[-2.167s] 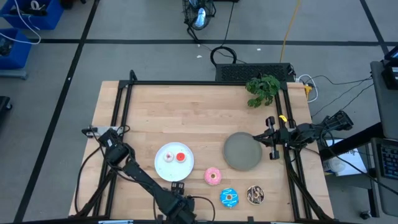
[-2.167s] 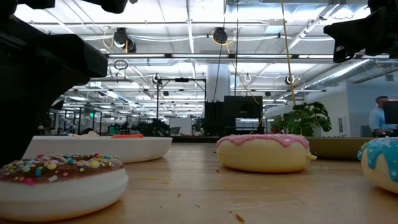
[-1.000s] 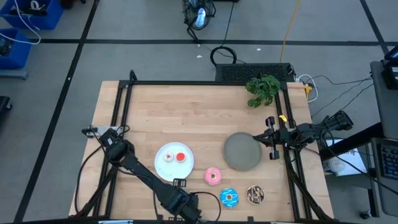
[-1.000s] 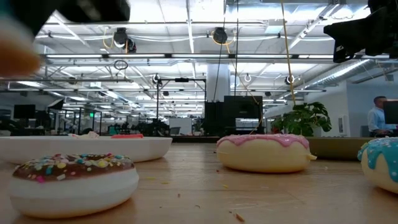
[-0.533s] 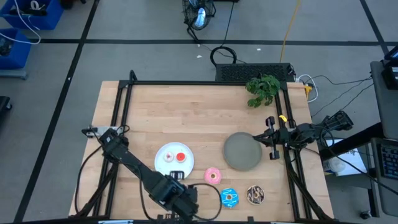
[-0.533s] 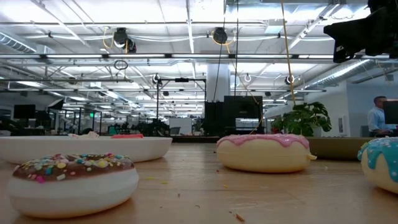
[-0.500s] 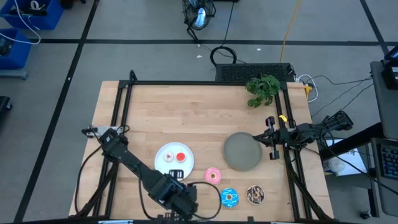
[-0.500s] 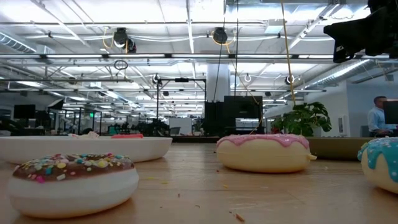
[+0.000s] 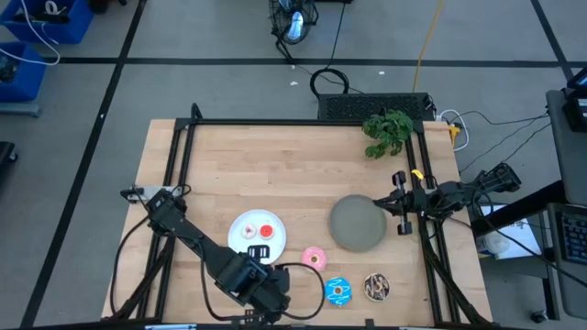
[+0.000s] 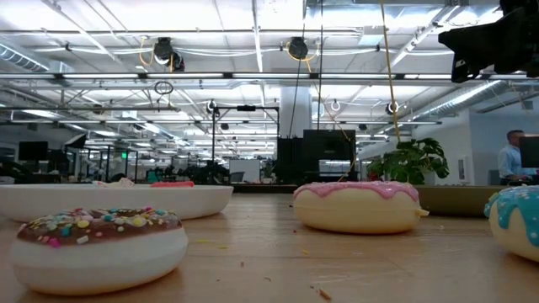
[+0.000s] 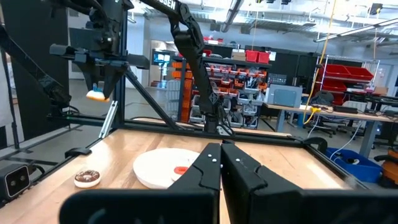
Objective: Pick & Place donuts
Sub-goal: Put the small light blue donut on the white plate
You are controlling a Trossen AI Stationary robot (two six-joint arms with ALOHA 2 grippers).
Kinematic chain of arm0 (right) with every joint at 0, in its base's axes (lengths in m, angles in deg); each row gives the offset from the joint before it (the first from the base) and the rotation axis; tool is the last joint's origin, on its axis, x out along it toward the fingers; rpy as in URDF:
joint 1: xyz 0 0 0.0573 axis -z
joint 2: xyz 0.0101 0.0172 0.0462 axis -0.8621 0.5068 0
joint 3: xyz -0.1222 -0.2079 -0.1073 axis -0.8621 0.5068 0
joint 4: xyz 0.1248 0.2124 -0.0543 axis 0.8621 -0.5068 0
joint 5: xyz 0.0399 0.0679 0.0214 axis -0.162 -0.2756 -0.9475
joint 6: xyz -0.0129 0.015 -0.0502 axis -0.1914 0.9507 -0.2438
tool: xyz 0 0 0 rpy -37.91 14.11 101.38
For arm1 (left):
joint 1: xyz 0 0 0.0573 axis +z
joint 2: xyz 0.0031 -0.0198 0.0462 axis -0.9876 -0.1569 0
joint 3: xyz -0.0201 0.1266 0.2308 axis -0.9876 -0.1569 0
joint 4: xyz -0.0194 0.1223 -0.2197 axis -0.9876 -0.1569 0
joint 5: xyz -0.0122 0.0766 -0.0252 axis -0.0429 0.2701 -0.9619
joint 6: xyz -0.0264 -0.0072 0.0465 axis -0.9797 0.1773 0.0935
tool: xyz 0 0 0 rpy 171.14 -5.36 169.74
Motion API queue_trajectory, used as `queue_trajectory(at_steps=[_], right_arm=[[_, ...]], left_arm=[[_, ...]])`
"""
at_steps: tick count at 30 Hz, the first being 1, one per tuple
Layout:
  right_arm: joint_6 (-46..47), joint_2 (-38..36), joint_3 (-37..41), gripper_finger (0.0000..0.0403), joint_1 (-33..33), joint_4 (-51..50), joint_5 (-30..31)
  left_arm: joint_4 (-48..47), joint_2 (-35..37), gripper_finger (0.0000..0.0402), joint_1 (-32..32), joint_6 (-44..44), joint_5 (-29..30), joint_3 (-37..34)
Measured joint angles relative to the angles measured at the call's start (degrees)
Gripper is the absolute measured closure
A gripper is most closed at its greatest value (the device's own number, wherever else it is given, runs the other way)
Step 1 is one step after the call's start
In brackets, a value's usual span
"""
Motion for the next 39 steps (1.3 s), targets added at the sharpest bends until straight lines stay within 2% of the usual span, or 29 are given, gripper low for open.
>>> queue_trajectory(at_steps=[9,14,26,29,33,36,39], right_arm=[[0.0,0.0,0.0,0.0403,0.0,0.0,0.0],[0.0,0.0,0.0,0.0403,0.0,0.0,0.0],[0.2,0.0,0.0,0.0403,0.0,0.0,0.0],[0.2,0.0,0.0,0.0403,0.0,0.2,0.0],[0.1,0.0,0.0,0.0403,0.0,0.3,0.0],[0.0,0.0,0.0,0.0403,0.0,0.2,0.0],[-0.2,0.0,0.0,0.0403,0.0,0.2,0.0]], left_arm=[[-3.0,0.0,0.0289,0.0,-1.5,-0.8,0.0],[-2.8,0.9,0.0289,-0.3,0.9,-1.0,-0.1],[-2.8,9.9,0.0289,1.6,1.2,8.4,-1.7],[-2.8,13.1,0.0289,3.7,1.2,10.4,-6.5],[-2.7,17.5,0.0289,7.0,-1.6,11.9,-16.9],[0.1,20.4,0.0289,7.8,-2.1,9.9,-27.6],[8.3,22.9,0.0289,7.9,-2.1,5.7,-37.0]])
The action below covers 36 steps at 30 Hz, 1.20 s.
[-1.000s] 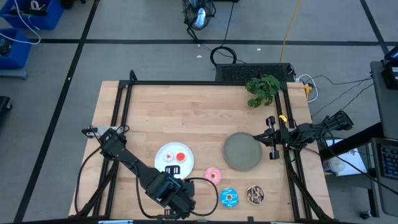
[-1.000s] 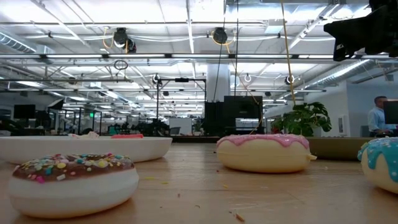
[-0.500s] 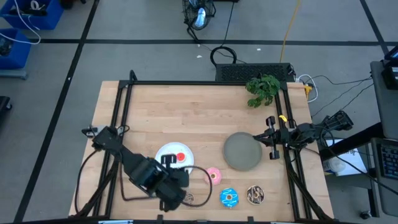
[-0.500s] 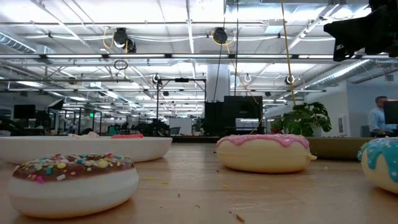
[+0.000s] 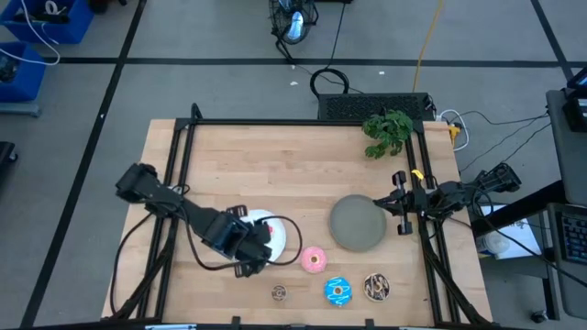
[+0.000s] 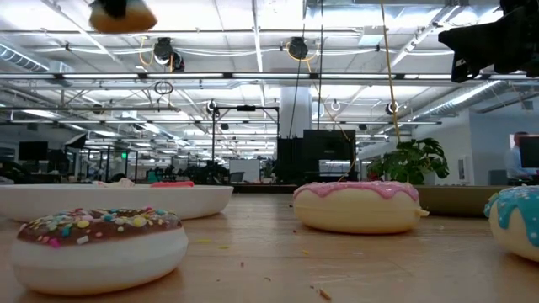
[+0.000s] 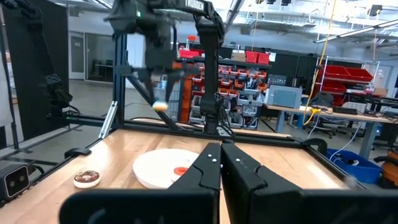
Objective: Pick & Place donuts
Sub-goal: Put the small light blue donut on the white plate
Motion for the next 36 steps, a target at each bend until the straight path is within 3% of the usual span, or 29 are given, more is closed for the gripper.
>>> queue_trajectory(at_steps=[8,18,36], right_arm=[[-0.1,0.0,0.0,0.0403,0.0,0.6,0.0],[-0.1,0.0,0.0,0.0403,0.0,0.8,0.0],[-0.1,0.0,0.0,0.0403,0.0,0.6,0.0]], left_arm=[[16.3,0.6,0.0289,0.3,1.7,-3.1,-15.5],[26.9,0.6,0.0289,0.4,-1.1,-3.8,-25.8],[28.2,-1.7,0.0289,0.4,-1.3,-5.5,-28.9]])
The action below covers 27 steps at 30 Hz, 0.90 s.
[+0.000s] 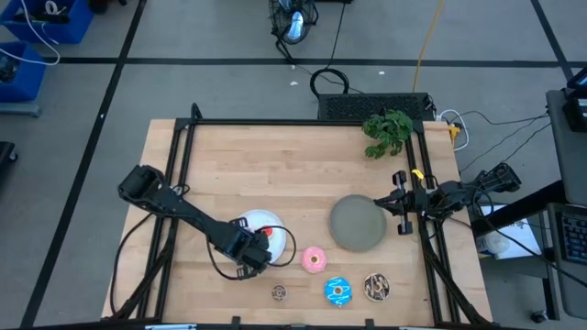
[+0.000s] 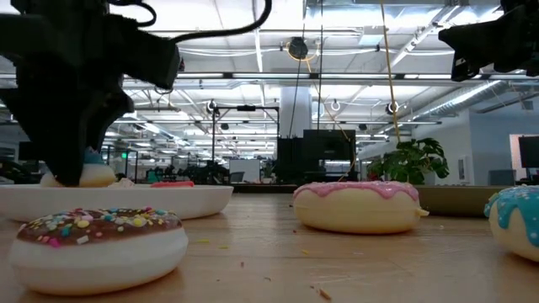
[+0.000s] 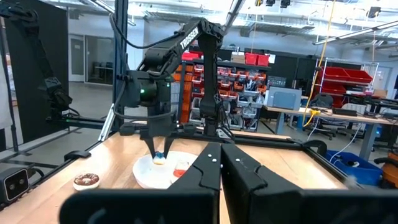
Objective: Pick & Place donuts
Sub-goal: Put the small light blue donut on the white plate
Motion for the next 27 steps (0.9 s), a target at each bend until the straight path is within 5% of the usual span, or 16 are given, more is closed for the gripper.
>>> queue_trajectory(at_steps=[27], right_arm=[[-0.1,0.0,0.0,0.0403,0.0,0.0,0.0]], left_arm=[[-0.1,0.1,0.0288,0.0,-1.1,0.3,-0.9]])
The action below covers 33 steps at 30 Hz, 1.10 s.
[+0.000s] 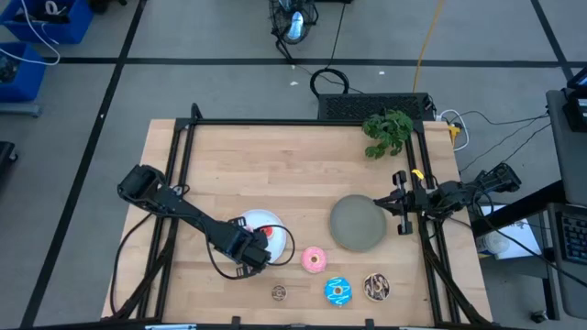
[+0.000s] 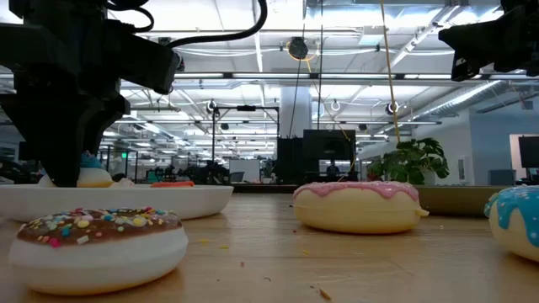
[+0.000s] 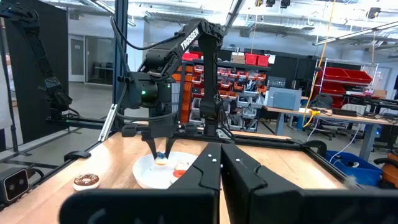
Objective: Pick & Place donuts
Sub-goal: Put the small light blue donut on the white plate
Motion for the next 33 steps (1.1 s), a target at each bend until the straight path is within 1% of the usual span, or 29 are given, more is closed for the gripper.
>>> queue_trajectory(at_steps=[8,19,22,29,33], right_arm=[[0.1,0.0,0.0,0.0403,0.0,0.0,0.0],[0.1,0.0,0.0,0.0403,0.0,0.1,0.0],[0.0,0.0,0.0,0.0403,0.0,0.3,0.0],[0.0,0.0,0.0,0.0403,0.0,0.5,0.0],[0.0,0.0,0.0,0.0403,0.0,0.5,0.0]], left_arm=[[1.4,0.0,0.0288,0.0,-2.0,0.8,-1.9],[1.4,0.0,0.0285,0.0,-3.9,-1.2,-2.8],[1.5,0.0,0.0263,0.5,-5.7,-3.0,-2.8],[1.4,0.0,0.0175,1.9,-5.3,-3.6,-2.8],[1.4,0.0,0.0150,2.6,-3.7,-3.7,-2.5]])
